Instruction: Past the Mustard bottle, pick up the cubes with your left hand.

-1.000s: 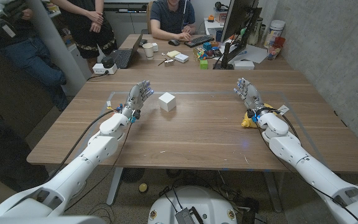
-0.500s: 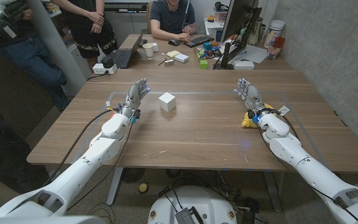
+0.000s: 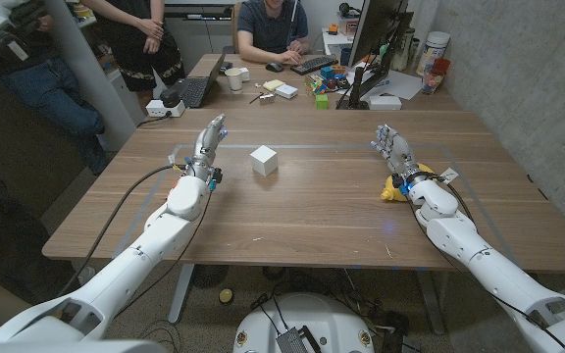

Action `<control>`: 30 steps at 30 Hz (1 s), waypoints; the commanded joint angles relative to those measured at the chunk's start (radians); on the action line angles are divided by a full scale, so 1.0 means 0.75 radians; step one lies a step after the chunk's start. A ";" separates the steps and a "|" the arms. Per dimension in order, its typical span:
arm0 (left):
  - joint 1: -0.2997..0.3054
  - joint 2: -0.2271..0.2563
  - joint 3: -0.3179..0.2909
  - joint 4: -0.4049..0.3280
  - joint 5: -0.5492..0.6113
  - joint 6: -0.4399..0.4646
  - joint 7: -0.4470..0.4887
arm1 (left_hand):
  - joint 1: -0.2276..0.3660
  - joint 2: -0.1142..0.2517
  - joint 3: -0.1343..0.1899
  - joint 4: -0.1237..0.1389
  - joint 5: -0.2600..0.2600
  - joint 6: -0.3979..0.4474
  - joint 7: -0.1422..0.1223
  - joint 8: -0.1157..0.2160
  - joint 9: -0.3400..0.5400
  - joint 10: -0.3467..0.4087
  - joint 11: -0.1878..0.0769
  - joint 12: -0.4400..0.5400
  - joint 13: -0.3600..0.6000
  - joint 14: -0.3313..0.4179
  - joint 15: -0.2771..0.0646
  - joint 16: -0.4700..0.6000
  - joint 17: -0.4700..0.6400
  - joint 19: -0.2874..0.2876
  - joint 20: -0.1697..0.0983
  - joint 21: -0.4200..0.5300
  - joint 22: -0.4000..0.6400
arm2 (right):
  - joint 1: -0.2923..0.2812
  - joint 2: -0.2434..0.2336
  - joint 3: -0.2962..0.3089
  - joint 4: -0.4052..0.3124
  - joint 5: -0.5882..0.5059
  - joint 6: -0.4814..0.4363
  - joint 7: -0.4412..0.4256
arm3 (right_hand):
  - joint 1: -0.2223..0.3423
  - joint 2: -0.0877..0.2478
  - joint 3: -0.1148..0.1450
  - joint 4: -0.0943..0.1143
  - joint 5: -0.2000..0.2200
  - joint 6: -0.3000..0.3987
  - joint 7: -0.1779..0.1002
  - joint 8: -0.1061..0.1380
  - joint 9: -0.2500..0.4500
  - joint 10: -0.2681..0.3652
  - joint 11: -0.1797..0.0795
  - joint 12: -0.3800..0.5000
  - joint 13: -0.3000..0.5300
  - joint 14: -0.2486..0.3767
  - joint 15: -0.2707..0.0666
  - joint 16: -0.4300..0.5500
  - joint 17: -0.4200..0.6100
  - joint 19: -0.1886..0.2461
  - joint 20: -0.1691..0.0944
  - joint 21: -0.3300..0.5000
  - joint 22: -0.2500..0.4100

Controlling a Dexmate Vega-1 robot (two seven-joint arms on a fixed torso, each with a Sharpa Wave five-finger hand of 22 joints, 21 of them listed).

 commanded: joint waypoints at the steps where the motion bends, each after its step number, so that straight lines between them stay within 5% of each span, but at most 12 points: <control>1: -0.006 -0.023 0.010 -0.039 0.265 0.012 0.274 | 0.020 0.032 0.007 -0.012 0.005 0.018 -0.014 0.009 0.007 0.005 0.003 0.007 0.003 0.014 0.003 0.007 0.000 -0.002 0.009 -0.005 0.003 | 0.018 0.009 0.000 0.029 0.004 0.011 0.018 | 0.001 0.052 0.009 0.004 0.009 0.006 0.002 0.007 0.007 0.010 0.008 0.007 0.005 -0.010 0.004 0.007 0.006 0.012 -0.026 0.004 0.006; 12: -0.056 -0.055 0.043 -0.018 0.564 0.051 0.546 | 0.036 0.073 0.025 -0.013 0.012 0.039 -0.030 0.008 0.008 0.018 -0.003 0.007 0.004 0.032 -0.004 0.011 0.005 0.022 0.015 0.000 0.003 | 0.030 0.016 -0.001 0.053 0.006 0.013 0.026 | -0.001 0.052 0.010 0.005 0.010 0.010 0.001 0.008 0.007 0.013 0.009 0.008 0.005 -0.011 0.003 0.006 0.006 0.011 -0.025 0.003 0.006; 30: -0.179 -0.058 0.144 0.062 0.838 0.142 0.738 | 0.058 0.070 0.035 -0.033 0.009 0.079 -0.092 0.012 0.009 0.036 -0.029 0.007 0.005 0.046 -0.025 0.008 0.002 0.033 0.026 -0.002 0.003 | 0.043 0.022 -0.006 0.082 0.007 0.031 0.058 | -0.004 0.050 0.011 0.006 0.010 0.013 0.002 0.009 0.007 0.014 0.011 0.007 0.005 -0.010 0.004 0.006 0.006 0.010 -0.024 0.003 0.006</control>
